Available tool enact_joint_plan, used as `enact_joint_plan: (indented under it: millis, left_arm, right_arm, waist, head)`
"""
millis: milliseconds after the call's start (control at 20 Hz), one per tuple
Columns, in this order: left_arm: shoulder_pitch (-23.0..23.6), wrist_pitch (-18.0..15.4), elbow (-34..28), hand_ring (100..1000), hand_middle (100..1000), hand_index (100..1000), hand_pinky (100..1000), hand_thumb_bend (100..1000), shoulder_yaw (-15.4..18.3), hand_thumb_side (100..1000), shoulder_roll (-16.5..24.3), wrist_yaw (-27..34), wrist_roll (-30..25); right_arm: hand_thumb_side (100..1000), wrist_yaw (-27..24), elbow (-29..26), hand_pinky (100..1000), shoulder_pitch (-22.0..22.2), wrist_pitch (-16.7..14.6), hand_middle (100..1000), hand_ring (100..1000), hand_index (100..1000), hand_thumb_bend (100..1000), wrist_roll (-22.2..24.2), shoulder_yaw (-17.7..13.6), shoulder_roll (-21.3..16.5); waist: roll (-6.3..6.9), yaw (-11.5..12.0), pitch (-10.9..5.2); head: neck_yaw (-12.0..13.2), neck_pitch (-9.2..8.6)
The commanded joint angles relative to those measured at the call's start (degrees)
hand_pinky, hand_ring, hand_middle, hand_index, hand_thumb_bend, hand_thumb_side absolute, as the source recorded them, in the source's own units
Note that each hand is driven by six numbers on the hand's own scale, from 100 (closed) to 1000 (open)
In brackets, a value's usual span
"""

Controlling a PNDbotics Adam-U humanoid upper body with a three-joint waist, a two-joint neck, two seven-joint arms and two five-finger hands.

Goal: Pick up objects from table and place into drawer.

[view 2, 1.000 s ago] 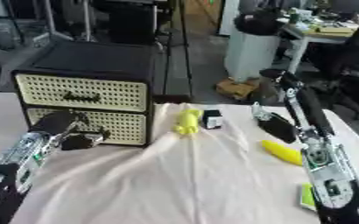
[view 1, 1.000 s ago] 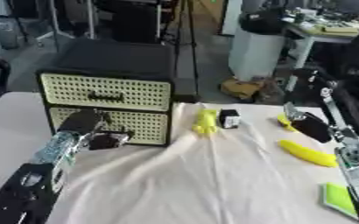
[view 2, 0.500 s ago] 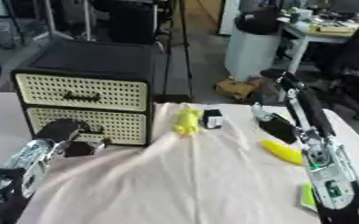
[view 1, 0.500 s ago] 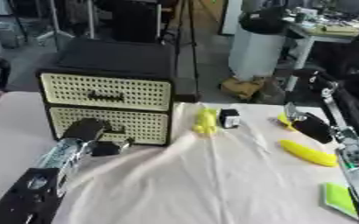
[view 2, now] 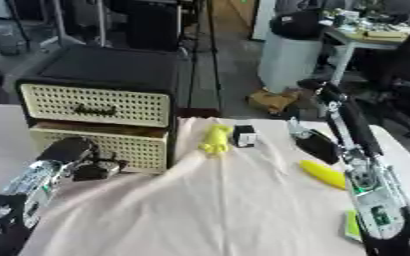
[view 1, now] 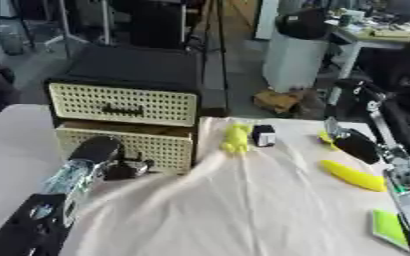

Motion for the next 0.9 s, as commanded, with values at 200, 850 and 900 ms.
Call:
enact_joint_plan:
  millis: [200,850,900]
  left_arm:
    - [2.4,-1.8,-8.6,100,100,575,100,523,-1.2,1000,1.6,2.2,-5.5]
    - [17.7,-5.8,-28.0,100,100,637,100,518,-5.4,1000,4.1,8.7,-16.3]
    - [18.6,-5.9,-29.7,100,100,640,100,517,-5.5,1000,4.7,9.3,-16.6]
  right_arm:
    - [531,0.0,-0.4,835,-0.9,0.0,827,856,878,100,-0.3,-0.7,-1.3]
    - [531,0.3,-0.5,836,-0.6,0.2,826,857,878,100,-0.4,-0.9,-2.0]
    - [532,0.3,-0.4,836,-0.6,0.3,826,857,878,100,-0.4,-0.9,-2.1]
  waist:
    - [0.36,0.5,-0.76]
    - [1.29,1.6,-1.06]
    - [1.39,1.6,-1.05]
  head:
    - [-0.8,-0.13]
    - [-2.2,-0.43]
    - [-2.2,-0.38]
